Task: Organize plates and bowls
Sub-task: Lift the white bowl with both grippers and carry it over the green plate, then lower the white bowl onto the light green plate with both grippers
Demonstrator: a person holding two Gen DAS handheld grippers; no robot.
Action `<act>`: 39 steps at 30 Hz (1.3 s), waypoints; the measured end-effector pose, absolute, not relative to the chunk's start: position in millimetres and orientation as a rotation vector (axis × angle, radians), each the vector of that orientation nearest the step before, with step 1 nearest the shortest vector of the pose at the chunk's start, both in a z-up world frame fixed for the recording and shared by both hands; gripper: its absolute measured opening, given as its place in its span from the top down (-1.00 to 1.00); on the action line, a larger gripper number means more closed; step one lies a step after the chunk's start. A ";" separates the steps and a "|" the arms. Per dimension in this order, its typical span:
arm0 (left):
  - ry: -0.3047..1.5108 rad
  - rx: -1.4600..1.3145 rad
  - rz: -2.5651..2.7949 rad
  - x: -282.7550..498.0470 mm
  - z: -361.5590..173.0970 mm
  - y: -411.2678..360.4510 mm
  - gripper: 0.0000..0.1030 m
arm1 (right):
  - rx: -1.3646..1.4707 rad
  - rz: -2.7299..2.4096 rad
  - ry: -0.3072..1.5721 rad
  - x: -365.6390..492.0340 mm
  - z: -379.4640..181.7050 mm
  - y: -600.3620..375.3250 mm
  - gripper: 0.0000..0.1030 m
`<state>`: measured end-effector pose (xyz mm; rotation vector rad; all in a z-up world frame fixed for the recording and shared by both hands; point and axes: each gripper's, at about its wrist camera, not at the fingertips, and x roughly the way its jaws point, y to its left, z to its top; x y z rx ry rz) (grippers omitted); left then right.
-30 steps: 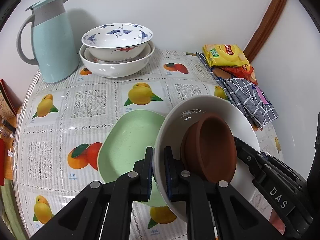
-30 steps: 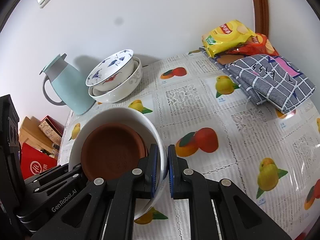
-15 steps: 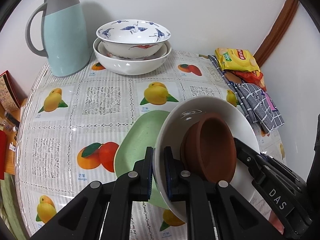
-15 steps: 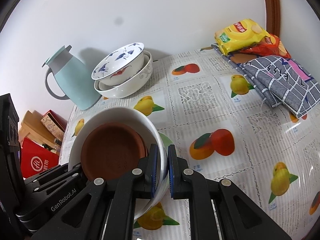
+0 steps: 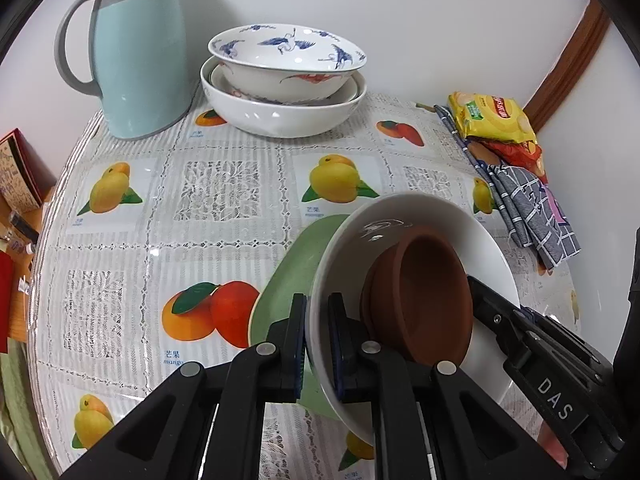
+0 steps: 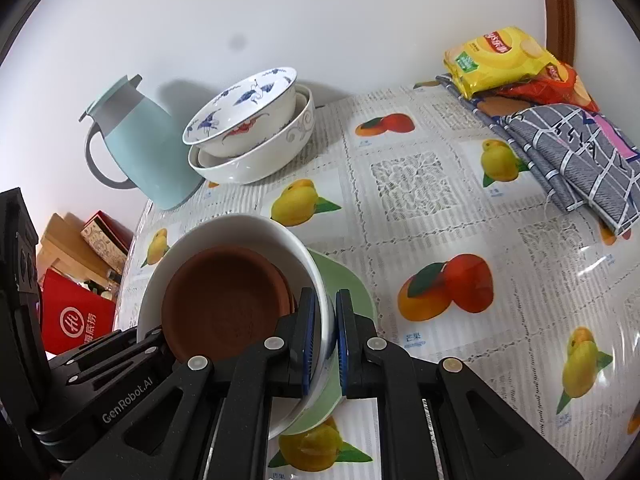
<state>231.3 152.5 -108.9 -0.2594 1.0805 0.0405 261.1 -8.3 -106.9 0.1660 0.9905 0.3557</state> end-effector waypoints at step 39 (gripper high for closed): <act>1.120 -0.282 0.037 247.2 -141.9 164.2 0.75 | 0.089 0.412 1.081 289.9 -143.4 0.3 0.58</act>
